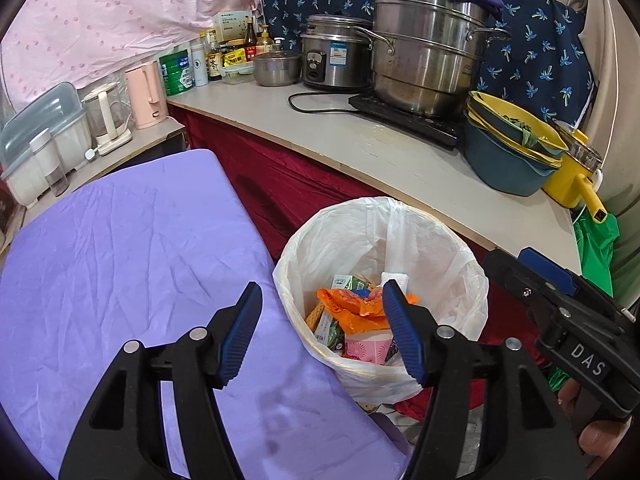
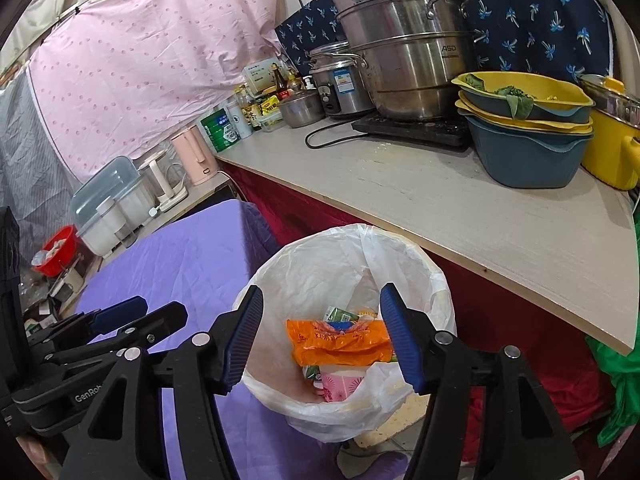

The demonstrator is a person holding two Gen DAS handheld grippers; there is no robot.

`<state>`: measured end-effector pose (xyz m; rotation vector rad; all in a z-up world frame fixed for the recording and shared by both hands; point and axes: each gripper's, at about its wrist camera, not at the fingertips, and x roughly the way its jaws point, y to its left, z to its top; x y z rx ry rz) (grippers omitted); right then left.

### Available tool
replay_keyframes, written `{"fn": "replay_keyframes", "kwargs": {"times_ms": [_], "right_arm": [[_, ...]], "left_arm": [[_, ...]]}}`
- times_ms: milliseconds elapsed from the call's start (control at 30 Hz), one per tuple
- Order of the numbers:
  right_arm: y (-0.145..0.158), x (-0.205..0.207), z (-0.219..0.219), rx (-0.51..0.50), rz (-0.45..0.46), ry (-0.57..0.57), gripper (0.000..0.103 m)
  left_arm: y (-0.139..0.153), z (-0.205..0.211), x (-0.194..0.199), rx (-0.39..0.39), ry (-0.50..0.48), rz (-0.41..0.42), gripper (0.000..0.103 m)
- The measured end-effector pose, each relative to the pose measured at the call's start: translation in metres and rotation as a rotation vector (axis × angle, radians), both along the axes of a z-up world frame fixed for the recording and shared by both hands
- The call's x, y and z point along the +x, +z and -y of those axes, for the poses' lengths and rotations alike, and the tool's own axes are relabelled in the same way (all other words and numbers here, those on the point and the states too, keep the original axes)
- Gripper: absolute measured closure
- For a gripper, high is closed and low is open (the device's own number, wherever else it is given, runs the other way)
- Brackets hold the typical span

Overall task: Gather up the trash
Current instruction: 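Withdraw both open grippers up and away from the bin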

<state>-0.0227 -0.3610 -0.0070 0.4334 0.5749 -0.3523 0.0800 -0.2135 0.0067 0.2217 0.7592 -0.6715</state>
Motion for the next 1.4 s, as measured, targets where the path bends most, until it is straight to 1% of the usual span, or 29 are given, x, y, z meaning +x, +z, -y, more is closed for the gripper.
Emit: {"fn": "replay_keyframes", "kwargs": {"times_ms": [67,267,433,533,600,700,867,967,1000,1067,1100,1400], "right_arm": [[0.001,-0.001,-0.003,-0.004,0.001,0.003,0.042],[0.005,-0.004,-0.01,-0.028,-0.002,0.012,0.038],[0.01,-0.008,-0.018,-0.056,-0.003,0.011,0.033],[0.012,-0.012,-0.021,-0.068,-0.005,0.002,0.027],[0.014,-0.014,-0.021,-0.068,-0.003,0.001,0.024],[0.015,-0.018,-0.022,-0.075,-0.007,-0.006,0.02],[0.015,-0.023,-0.025,-0.081,-0.021,-0.011,0.019],[0.014,-0.027,-0.027,-0.086,-0.029,-0.012,0.017],[0.013,-0.029,-0.027,-0.086,-0.031,-0.013,0.016],[0.012,-0.032,-0.028,-0.086,-0.037,-0.012,0.008],[0.012,-0.034,-0.028,-0.088,-0.037,-0.014,0.007],[0.009,-0.043,-0.038,-0.126,-0.075,-0.015,0.007]], "left_arm": [[0.002,-0.002,-0.001,-0.002,0.01,0.007,0.034],[0.006,-0.008,-0.006,-0.003,0.021,0.026,0.034],[0.009,-0.014,-0.01,-0.004,0.031,0.035,0.031],[0.01,-0.019,-0.012,-0.008,0.04,0.034,0.028],[0.011,-0.023,-0.013,-0.011,0.05,0.039,0.022],[0.012,-0.027,-0.014,-0.012,0.057,0.042,0.02],[0.012,-0.033,-0.019,-0.006,0.066,0.055,0.015],[0.01,-0.037,-0.022,-0.001,0.071,0.058,0.015],[0.009,-0.038,-0.023,0.002,0.073,0.057,0.014],[0.008,-0.04,-0.025,0.007,0.075,0.057,0.013],[0.007,-0.041,-0.026,0.01,0.076,0.057,0.012],[-0.001,-0.05,-0.032,0.031,0.098,0.042,0.012]]}}
